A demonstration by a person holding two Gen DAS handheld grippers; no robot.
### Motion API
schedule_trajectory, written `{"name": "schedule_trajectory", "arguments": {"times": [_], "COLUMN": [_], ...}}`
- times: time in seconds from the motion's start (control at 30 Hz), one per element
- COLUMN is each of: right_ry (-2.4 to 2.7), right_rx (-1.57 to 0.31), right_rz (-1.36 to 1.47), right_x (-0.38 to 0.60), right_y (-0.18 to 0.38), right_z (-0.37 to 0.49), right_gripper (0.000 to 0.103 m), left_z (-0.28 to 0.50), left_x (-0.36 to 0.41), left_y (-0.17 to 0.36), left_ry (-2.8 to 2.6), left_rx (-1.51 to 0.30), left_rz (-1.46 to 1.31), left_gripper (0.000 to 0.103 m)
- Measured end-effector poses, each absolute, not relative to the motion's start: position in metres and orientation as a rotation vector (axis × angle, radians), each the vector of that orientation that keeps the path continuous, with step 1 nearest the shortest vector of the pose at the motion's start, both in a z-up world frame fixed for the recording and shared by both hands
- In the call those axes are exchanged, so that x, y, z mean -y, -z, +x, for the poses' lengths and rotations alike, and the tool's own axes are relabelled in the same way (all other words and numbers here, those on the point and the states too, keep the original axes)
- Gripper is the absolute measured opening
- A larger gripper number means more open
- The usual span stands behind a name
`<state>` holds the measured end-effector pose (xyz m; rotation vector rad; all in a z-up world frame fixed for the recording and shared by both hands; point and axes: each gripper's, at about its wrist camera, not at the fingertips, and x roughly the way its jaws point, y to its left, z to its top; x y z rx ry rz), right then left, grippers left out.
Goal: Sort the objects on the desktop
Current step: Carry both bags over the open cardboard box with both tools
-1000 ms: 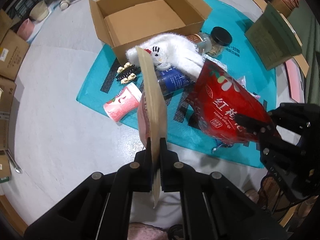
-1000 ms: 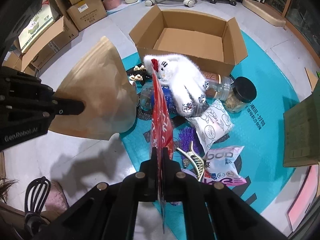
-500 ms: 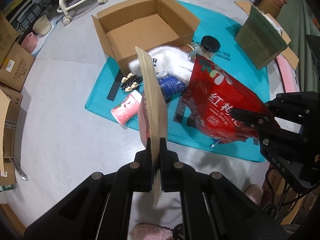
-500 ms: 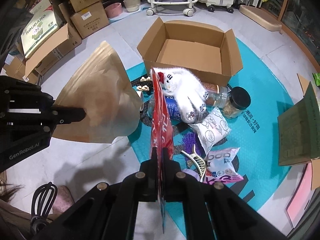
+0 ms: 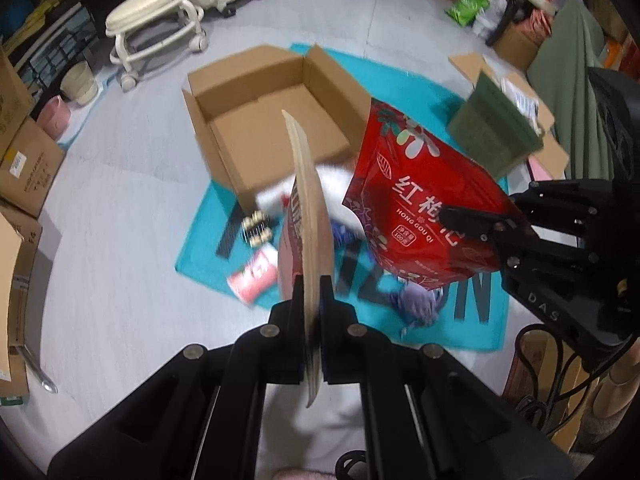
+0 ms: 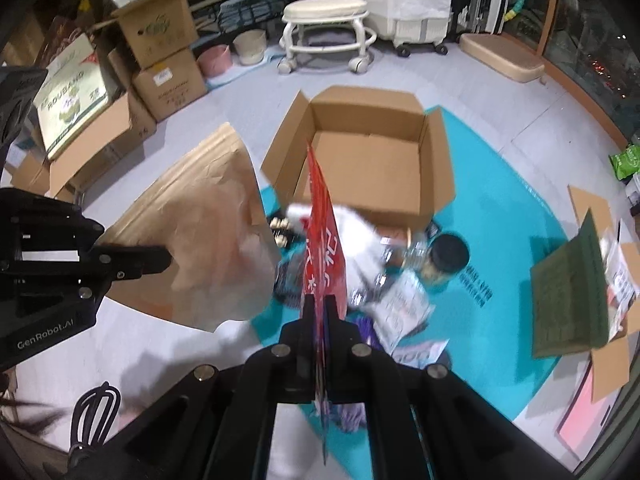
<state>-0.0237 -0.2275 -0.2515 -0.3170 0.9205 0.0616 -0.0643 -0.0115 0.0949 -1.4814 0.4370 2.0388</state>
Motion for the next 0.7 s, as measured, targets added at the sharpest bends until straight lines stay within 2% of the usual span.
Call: {"name": "schedule_trajectory", "arguments": {"times": [0.37,0.7], "right_ry": [-0.075,-0.13], "right_rx": [-0.803,-0.77], "right_rz": [-0.295,-0.281], "right_x": [0.239,0.243], "right_y": [0.219,0.223], "right_z": [0.051,0.149], "right_gripper": [0.002,0.001], "left_z": [-0.153,-0.243], "left_x": [-0.02,-0.039], "left_y": [-0.107,-0.074], "left_ry": [-2.132,-2.16], "left_rx": [-0.384,-0.318], "left_rz": [-1.381,-1.406], "left_gripper": [0.004,0.004]}}
